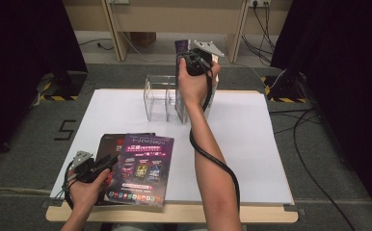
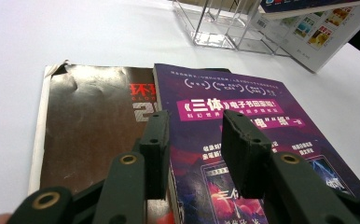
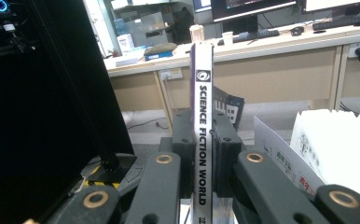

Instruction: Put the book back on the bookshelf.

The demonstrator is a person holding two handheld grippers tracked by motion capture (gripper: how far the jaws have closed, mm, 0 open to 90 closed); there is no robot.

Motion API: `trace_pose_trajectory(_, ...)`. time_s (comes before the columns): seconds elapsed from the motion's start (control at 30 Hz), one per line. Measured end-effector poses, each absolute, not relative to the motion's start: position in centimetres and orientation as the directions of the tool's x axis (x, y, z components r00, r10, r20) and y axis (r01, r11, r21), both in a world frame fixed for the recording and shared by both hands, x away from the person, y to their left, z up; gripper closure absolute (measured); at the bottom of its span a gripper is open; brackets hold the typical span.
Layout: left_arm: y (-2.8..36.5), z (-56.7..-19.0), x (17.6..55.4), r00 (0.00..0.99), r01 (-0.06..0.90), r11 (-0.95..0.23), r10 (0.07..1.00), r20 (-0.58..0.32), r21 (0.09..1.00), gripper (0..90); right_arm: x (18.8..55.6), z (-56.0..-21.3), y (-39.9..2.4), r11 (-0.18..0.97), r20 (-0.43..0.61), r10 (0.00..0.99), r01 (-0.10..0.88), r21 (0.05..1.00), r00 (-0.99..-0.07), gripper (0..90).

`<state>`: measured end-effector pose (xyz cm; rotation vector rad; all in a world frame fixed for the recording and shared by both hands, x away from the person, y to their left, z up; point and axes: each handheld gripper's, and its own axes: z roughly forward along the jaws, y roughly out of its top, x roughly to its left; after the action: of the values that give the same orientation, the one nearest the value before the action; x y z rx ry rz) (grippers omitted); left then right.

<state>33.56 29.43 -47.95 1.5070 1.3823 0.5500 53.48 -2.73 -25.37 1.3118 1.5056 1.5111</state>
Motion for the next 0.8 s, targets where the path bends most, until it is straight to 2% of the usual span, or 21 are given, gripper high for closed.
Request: trace_pose_trajectory(0.8,29.8,-48.0,33.6,0.244,0.48,0.136,0.928,-0.281,0.867,62.1,55.6,-26.6,-1.5,-0.131,0.198,0.936,0.235,0.963,-0.292,83.3)
